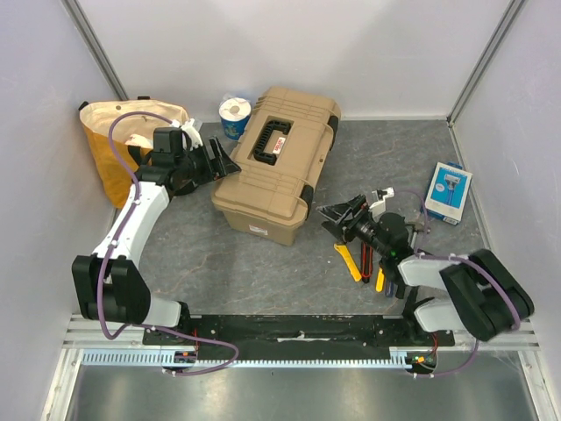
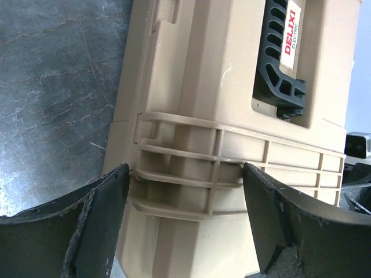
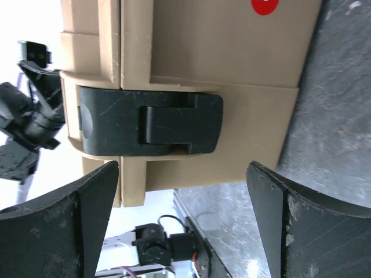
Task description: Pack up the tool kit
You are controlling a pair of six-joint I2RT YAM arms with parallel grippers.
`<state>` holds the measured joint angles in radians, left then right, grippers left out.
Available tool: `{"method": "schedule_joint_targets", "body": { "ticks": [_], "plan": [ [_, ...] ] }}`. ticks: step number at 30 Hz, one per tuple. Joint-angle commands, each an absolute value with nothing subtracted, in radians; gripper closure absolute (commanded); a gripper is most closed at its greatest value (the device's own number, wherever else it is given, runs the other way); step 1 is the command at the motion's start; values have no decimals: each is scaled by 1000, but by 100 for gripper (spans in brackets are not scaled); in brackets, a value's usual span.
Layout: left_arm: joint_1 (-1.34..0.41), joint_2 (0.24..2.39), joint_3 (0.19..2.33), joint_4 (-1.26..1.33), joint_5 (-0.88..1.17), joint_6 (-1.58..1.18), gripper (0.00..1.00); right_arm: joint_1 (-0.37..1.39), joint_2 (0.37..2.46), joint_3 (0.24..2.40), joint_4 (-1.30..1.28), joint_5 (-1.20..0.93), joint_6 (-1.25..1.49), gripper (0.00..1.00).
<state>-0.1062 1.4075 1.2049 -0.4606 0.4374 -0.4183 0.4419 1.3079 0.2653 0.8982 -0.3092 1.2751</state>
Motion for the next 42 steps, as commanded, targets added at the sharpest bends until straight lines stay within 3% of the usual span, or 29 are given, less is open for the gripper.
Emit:
{"method": "schedule_joint_targets", "body": {
  "ticks": [1, 6, 15, 24, 28, 42],
  "plan": [
    [-109, 1410, 1164, -503, 583, -486, 17, 442, 1434, 232, 1355, -318, 1446, 2],
    [-109, 1396, 1108, -457, 646, -554, 17, 445, 1655, 219, 1742, -281, 1633, 2],
    [-110, 1384, 1100, -440, 678, -594, 18, 488, 1707, 302, 1759, -262, 1657, 2],
    [-109, 1387, 1114, -439, 681, -630, 18, 488, 1634, 261, 1758, -98, 1767, 2],
    [-109, 1391, 1132, -437, 675, -656, 19, 489, 1550, 239, 1717, 17, 1859, 2],
    [-110, 1410, 1132, -380, 719, -739, 20, 508, 1301, 269, 1231, 15, 1822, 2]
  ]
}}
